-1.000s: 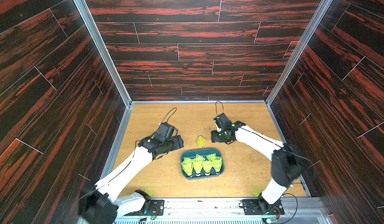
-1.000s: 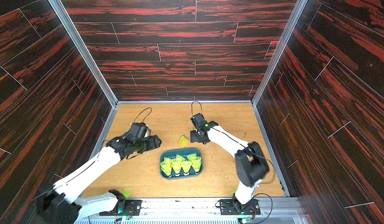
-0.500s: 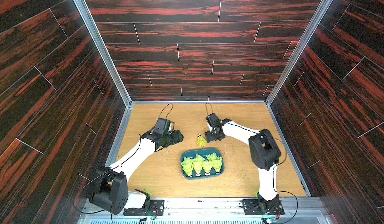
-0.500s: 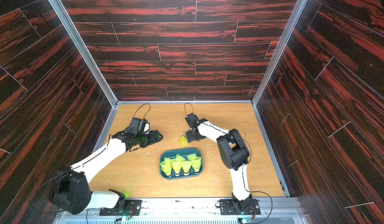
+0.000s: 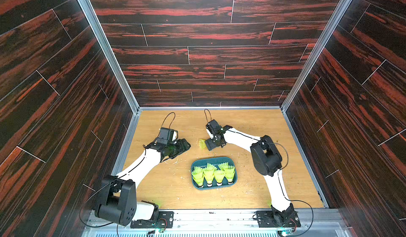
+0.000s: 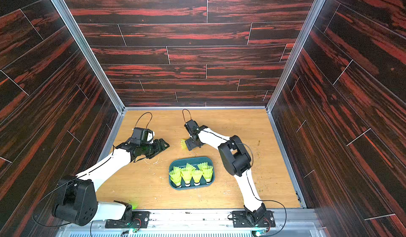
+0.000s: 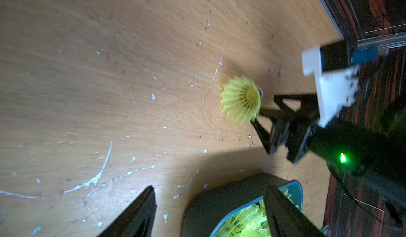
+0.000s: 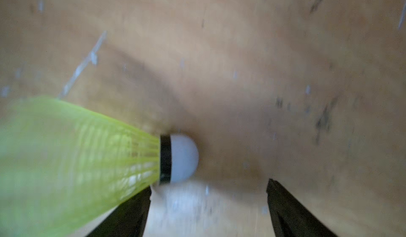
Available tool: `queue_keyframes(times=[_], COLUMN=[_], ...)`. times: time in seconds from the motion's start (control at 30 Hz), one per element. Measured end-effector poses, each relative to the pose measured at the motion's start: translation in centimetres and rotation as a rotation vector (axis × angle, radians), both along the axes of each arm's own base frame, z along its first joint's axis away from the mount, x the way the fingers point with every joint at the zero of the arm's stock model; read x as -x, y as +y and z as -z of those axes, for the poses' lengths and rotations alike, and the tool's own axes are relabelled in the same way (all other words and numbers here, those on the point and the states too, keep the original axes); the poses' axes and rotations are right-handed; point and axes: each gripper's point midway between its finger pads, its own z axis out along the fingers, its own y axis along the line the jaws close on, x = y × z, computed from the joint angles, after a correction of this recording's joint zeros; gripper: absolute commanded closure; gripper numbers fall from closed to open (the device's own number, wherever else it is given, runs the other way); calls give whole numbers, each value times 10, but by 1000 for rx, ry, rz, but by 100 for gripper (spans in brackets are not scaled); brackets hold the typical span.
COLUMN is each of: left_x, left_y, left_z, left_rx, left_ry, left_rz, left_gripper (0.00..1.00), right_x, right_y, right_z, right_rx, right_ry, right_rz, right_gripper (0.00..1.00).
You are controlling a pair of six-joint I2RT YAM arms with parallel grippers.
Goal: Put the shuttlecocks into the storage box
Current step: Adjust the shuttlecock at the center of the board.
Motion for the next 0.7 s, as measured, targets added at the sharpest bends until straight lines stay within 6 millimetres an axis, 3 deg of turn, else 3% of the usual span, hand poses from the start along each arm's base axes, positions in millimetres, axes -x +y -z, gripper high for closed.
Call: queue_keyframes(times=[0.27,0.5,0.7], left_x=[5,13,15], left_y=[-5,-5,-6], left_z=[6,-1,-10], left_rx=[50,75,83], left_ry=[11,-4,-23], left_rz=[-2,-4,0], left_gripper=[20,20,20], right_x=[-28,-43,-39], right_y=[20,34,32], right_z=[1,3,4], right_rx=[-2,-17,-19], right_ry=[-31,-38,-9], right_rz=[-9,-21,-14], right_gripper=[16,40,46])
